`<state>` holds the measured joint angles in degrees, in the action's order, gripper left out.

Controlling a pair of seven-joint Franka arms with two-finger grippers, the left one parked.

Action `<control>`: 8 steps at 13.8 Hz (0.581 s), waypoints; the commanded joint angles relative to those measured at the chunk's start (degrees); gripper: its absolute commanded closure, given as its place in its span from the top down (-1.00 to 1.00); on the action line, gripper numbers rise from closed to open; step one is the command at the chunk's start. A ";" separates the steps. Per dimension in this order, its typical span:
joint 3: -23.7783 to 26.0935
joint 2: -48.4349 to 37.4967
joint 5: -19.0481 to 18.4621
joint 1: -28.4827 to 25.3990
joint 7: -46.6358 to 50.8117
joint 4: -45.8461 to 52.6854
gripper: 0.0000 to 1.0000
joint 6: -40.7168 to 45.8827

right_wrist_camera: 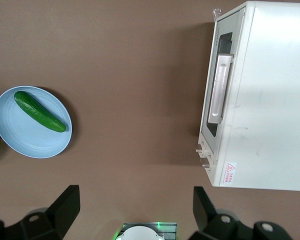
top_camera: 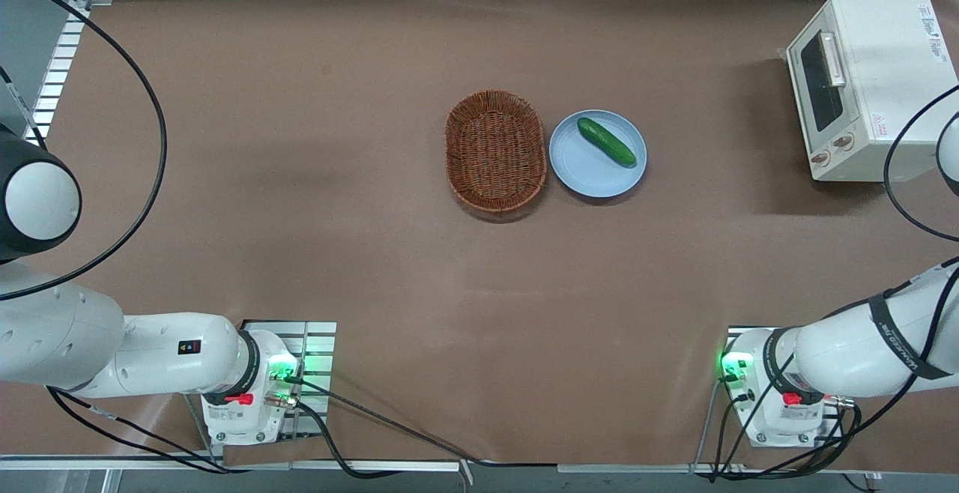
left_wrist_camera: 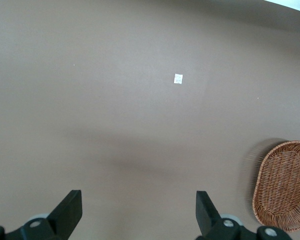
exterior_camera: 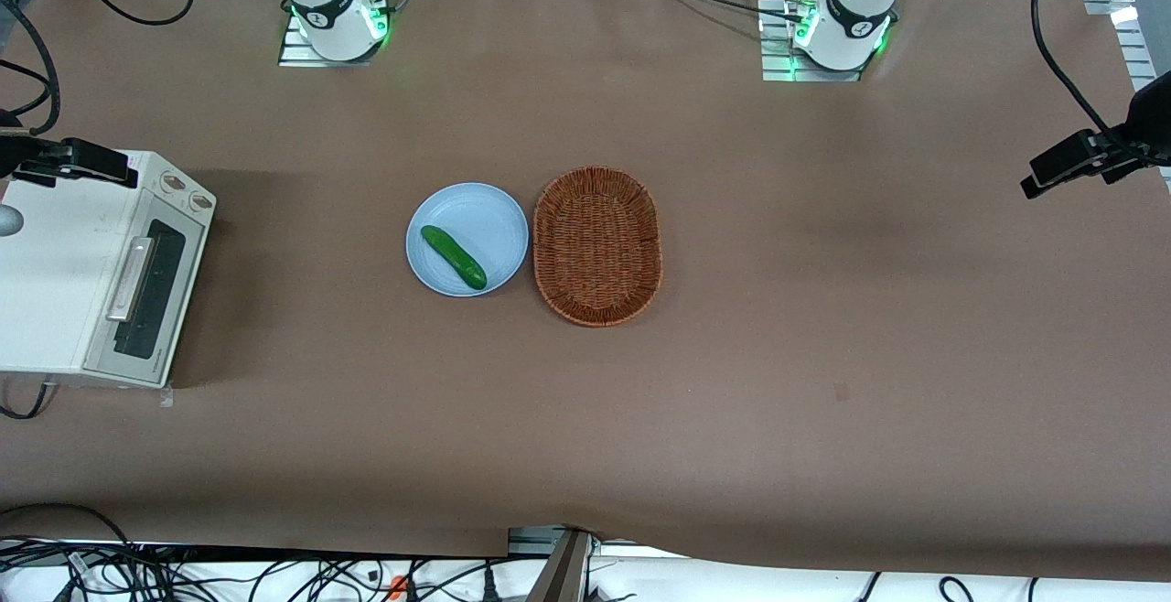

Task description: Open oven door with right arm only

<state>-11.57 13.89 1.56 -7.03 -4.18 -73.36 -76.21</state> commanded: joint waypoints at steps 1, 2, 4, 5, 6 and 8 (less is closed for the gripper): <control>0.50 -0.88 -0.50 0.18 0.22 -0.03 1.00 0.45; 0.50 -0.88 -0.50 0.18 0.22 -0.03 1.00 0.45; 0.50 -0.88 -0.50 0.18 -0.04 -0.11 1.00 0.54; 0.50 -0.80 -0.59 0.18 -0.13 -0.12 1.00 0.62; 0.50 -0.80 -0.59 0.09 0.04 -0.20 1.00 0.71; 0.67 -0.71 -0.68 0.09 0.04 -0.47 1.00 0.71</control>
<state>-11.51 13.89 1.56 -7.03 -4.20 -73.37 -76.06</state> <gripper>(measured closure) 0.000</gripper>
